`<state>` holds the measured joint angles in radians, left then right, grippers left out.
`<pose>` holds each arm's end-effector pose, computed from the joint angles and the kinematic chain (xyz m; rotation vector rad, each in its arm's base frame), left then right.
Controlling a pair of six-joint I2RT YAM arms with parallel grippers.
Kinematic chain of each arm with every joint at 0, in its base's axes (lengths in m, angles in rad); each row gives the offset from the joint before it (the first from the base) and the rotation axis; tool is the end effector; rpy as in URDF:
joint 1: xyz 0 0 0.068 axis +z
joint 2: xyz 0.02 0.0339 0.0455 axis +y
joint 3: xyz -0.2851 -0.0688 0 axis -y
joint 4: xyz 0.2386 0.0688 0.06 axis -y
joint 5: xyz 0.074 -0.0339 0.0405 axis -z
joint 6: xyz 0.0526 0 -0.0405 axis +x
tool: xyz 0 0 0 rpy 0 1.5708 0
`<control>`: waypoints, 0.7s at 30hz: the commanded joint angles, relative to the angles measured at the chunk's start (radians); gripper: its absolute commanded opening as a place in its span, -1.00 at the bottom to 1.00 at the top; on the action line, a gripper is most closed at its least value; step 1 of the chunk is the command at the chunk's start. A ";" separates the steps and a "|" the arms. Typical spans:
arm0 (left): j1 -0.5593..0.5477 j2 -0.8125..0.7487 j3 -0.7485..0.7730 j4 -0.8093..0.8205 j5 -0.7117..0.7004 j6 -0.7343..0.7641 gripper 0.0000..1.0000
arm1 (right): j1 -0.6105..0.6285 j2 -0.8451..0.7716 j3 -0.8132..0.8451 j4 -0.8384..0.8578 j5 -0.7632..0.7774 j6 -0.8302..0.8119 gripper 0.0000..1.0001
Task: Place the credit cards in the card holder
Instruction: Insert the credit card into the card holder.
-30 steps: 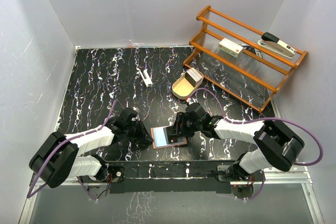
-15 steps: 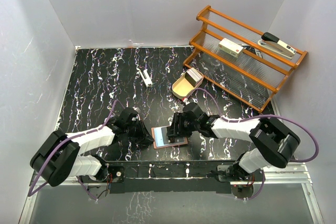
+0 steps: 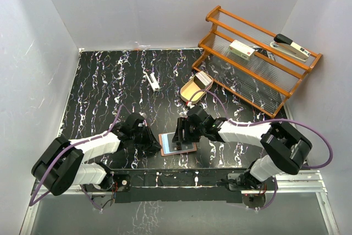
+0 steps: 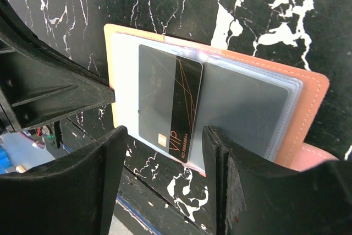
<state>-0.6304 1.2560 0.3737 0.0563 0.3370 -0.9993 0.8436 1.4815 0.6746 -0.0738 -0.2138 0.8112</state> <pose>0.1622 -0.1399 0.1476 -0.3146 2.6517 -1.0682 0.1797 0.2187 0.1700 -0.1469 2.6806 0.9047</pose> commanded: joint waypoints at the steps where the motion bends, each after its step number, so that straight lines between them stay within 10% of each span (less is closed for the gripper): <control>1: -0.002 0.002 -0.004 0.002 0.015 -0.003 -1.00 | 0.003 -0.040 0.033 -0.038 0.040 -0.026 0.11; 21: -0.002 -0.004 0.002 0.004 0.018 -0.005 -1.00 | 0.021 0.060 0.046 0.079 -0.028 -0.017 0.06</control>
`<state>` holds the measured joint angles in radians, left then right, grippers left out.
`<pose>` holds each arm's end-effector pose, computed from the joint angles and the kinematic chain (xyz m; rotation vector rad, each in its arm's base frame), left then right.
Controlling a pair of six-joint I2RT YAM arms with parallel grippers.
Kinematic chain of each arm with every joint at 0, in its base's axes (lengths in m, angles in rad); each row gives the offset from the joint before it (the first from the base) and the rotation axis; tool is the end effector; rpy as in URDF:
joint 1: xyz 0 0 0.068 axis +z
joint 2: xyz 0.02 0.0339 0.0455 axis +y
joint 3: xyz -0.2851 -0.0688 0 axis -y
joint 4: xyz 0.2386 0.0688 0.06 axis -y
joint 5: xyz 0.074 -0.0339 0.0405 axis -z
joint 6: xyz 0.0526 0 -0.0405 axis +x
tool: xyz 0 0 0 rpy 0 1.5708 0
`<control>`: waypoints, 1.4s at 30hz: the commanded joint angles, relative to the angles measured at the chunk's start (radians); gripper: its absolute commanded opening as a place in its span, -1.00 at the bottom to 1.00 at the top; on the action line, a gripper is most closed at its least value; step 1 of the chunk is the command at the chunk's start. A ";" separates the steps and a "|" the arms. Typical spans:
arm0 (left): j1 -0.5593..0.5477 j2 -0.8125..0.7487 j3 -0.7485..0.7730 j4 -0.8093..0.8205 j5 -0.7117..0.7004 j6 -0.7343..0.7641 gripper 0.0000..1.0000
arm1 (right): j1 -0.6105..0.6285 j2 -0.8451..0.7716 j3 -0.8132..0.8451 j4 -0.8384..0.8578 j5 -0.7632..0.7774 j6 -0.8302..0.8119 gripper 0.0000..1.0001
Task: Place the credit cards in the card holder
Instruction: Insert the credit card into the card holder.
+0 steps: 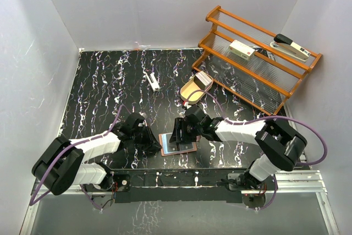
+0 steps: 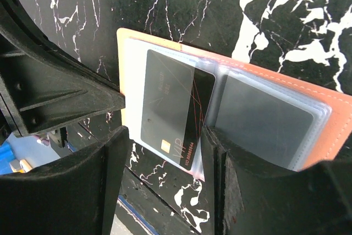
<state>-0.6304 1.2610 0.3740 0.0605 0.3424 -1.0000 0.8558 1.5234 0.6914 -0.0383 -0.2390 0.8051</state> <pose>0.1625 -0.1404 0.1471 -0.3131 2.6544 -1.0738 0.1821 0.2288 0.1666 -0.1857 2.6797 0.9411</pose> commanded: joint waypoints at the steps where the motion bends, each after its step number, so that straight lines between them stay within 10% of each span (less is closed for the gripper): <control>1: -0.002 -0.008 0.003 -0.001 0.012 -0.003 -1.00 | 0.011 0.021 0.030 0.049 -0.005 -0.010 0.06; 23: -0.002 -0.003 0.013 -0.018 0.005 0.008 -1.00 | 0.031 0.022 0.004 0.180 -0.069 -0.041 0.01; 42: -0.002 -0.090 0.080 -0.208 -0.113 0.099 -1.00 | -0.033 -0.026 0.402 -0.334 0.314 -0.401 0.19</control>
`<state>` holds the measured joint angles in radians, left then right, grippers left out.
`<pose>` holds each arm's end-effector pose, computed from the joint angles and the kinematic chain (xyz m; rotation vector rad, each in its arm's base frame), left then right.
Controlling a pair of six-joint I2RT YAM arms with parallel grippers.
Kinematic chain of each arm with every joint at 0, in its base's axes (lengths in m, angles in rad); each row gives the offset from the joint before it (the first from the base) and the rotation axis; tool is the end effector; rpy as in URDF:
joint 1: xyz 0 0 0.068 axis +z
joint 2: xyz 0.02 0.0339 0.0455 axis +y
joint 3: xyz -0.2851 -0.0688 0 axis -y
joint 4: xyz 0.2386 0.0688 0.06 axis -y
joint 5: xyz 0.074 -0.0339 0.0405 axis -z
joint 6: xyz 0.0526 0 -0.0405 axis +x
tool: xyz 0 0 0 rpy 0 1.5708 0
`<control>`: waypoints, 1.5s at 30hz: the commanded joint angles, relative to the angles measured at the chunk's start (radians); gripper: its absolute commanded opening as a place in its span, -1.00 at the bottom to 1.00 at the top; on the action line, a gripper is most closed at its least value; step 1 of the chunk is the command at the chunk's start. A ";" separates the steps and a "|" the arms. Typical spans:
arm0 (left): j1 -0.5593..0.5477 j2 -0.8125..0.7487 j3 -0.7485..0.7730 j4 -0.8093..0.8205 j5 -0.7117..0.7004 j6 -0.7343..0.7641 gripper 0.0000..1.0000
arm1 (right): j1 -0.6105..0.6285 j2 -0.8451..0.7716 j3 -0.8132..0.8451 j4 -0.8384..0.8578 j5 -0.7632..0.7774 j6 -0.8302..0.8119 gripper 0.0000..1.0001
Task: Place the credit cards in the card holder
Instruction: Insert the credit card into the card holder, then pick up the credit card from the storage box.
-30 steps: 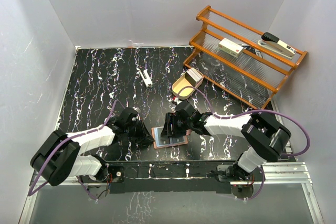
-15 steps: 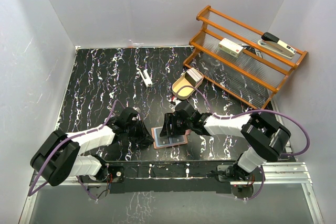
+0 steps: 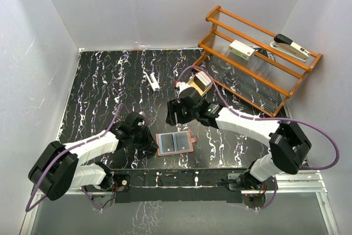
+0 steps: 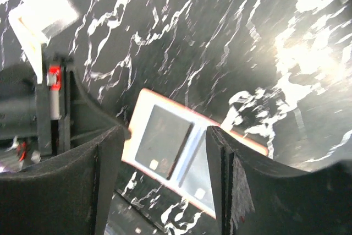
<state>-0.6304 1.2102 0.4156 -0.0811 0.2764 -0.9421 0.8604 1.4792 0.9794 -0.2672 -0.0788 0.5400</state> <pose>0.1605 -0.1349 0.1563 -0.2826 2.6689 -0.9506 0.2076 0.2477 0.2480 -0.4351 2.4330 0.7513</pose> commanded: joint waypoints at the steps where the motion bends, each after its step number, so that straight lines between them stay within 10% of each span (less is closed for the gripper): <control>1: -0.002 -0.039 0.041 -0.071 -0.048 0.045 -1.00 | -0.054 0.033 0.151 -0.122 0.183 -0.155 0.20; 9: -0.001 -0.071 0.052 -0.075 -0.073 0.049 -0.94 | -0.189 0.163 0.337 -0.162 0.361 -0.321 0.21; 16: -0.002 -0.129 0.075 -0.128 -0.097 0.060 -0.07 | -0.275 0.294 0.417 -0.077 0.425 -0.455 0.18; 23: -0.002 -0.169 0.121 -0.204 -0.099 0.090 0.30 | -0.304 0.456 0.572 -0.144 0.510 -0.546 0.23; 25: -0.002 -0.199 0.118 -0.207 -0.092 0.090 0.93 | -0.305 0.481 0.586 -0.134 0.529 -0.566 0.26; 45: -0.002 -0.342 0.124 -0.275 -0.098 0.105 0.83 | -0.356 0.659 0.719 -0.162 0.673 -0.741 0.26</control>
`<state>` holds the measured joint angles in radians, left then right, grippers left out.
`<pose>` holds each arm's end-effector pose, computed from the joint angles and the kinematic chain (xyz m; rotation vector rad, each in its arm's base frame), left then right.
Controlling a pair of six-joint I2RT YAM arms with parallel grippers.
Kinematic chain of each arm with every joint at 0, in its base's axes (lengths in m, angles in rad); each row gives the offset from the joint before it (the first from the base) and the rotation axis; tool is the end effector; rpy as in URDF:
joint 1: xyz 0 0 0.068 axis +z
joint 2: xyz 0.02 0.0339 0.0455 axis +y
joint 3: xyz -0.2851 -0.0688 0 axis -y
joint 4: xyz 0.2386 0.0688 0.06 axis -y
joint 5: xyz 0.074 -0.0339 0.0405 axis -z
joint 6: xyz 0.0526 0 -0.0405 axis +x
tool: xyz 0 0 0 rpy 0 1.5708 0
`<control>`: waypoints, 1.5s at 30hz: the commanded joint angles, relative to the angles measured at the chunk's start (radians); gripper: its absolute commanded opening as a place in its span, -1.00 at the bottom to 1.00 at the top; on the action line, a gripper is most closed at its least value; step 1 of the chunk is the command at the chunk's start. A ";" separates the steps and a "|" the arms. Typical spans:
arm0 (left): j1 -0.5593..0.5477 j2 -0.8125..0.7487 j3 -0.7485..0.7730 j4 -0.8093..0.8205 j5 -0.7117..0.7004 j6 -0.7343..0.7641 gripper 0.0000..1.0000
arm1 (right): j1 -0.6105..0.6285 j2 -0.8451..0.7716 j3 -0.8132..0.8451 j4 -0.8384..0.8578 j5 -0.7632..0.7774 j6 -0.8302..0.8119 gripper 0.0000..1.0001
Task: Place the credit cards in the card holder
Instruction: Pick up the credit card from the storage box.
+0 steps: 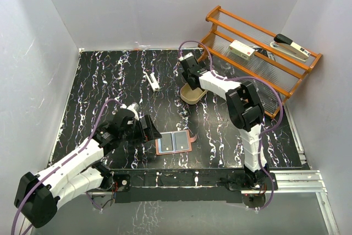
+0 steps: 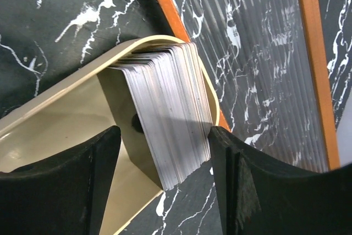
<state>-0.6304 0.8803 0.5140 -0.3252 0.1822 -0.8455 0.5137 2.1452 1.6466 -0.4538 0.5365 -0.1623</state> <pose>0.1394 -0.1135 0.2237 -0.1579 2.4404 -0.9383 0.4332 0.2136 0.1943 -0.5967 2.3329 -0.5153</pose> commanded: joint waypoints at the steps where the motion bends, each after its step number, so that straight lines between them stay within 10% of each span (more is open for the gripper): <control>1: -0.002 -0.011 0.021 -0.033 -0.011 0.006 0.83 | -0.011 -0.005 0.049 0.026 0.062 -0.044 0.24; 45: -0.002 -0.041 0.009 -0.005 0.043 -0.046 0.49 | -0.031 -0.099 0.165 -0.135 -0.090 0.061 -0.87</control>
<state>-0.6304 0.8574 0.5022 -0.3061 0.2111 -0.8822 0.5079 2.1471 1.7397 -0.5446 0.4973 -0.1902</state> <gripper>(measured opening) 0.741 0.122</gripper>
